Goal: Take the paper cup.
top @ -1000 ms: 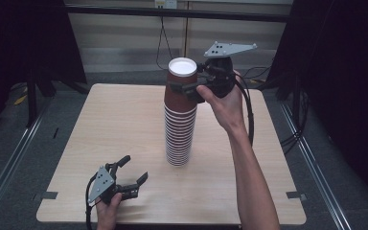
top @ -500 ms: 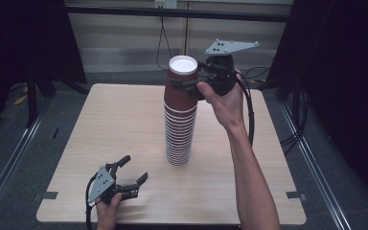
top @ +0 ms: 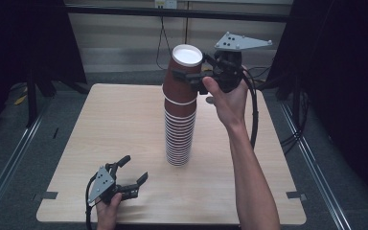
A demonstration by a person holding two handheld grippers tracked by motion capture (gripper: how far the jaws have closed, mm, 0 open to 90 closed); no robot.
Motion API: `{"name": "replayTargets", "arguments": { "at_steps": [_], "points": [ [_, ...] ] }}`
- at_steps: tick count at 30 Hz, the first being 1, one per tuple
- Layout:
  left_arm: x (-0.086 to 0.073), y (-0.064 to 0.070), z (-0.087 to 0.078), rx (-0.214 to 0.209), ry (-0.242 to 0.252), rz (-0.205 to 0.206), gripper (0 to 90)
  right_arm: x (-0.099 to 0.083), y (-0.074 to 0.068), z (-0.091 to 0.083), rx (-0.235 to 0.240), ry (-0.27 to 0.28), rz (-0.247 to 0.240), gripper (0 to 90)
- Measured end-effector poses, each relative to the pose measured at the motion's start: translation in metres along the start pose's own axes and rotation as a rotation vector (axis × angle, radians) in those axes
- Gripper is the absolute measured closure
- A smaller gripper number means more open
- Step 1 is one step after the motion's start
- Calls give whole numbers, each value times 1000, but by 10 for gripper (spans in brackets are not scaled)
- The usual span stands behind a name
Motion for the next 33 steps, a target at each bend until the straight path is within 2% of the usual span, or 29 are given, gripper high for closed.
{"name": "replayTargets", "arguments": {
  "at_steps": [6, 19, 20, 25, 33],
  "points": [
    [0, 0, 0, 0, 1, -4, 154, 3, 0, -4, 8, 50, 9, 227],
    [0, 1, 0, -1, 1, -5, 154, 7, -1, -11, 12, 122, 17, 228],
    [0, 0, 0, -1, 2, -3, 154, 8, 0, -13, 14, 142, 24, 229],
    [0, 0, 0, 0, 1, -4, 154, 10, 0, -17, 6, 170, 30, 228],
    [0, 0, 0, -1, 1, -4, 154, 12, 1, -22, 20, 202, 40, 228]
  ]
}}
Point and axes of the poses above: each handheld gripper's, and its own axes: z roughly forward along the jaws, x roughly out of its top, y roughly to its right, the point moved 1 cm from there along z, roughly forward along the jaws, and after that the axes turned 7 degrees about x, right-handed, at the moved point
